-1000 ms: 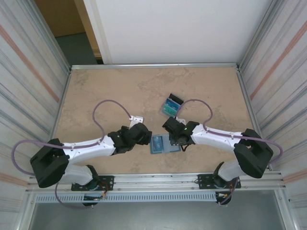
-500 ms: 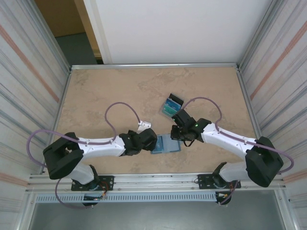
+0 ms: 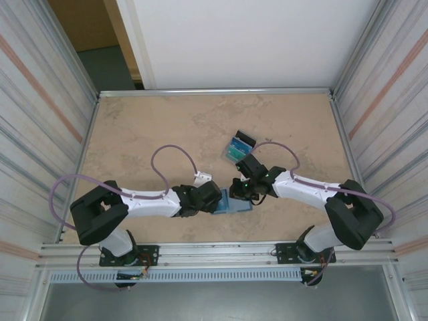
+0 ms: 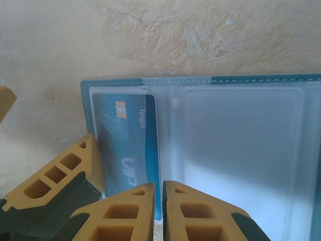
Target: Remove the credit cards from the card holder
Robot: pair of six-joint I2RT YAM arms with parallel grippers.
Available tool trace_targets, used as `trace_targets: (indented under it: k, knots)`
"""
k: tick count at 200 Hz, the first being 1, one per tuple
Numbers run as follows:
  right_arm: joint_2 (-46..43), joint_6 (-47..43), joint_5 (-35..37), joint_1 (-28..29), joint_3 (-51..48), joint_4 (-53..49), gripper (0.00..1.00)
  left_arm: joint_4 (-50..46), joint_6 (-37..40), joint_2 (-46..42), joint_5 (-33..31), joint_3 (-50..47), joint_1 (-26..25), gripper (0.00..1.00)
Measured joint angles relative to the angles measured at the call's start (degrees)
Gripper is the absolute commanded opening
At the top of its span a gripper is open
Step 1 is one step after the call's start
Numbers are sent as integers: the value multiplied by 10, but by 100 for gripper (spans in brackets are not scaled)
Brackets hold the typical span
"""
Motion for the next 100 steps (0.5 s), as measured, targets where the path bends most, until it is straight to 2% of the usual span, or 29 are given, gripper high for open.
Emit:
trace_targets:
  k: [100]
  knots:
    - [45, 5, -60, -22, -27, 87, 13, -12, -9, 3, 0, 5, 0, 99]
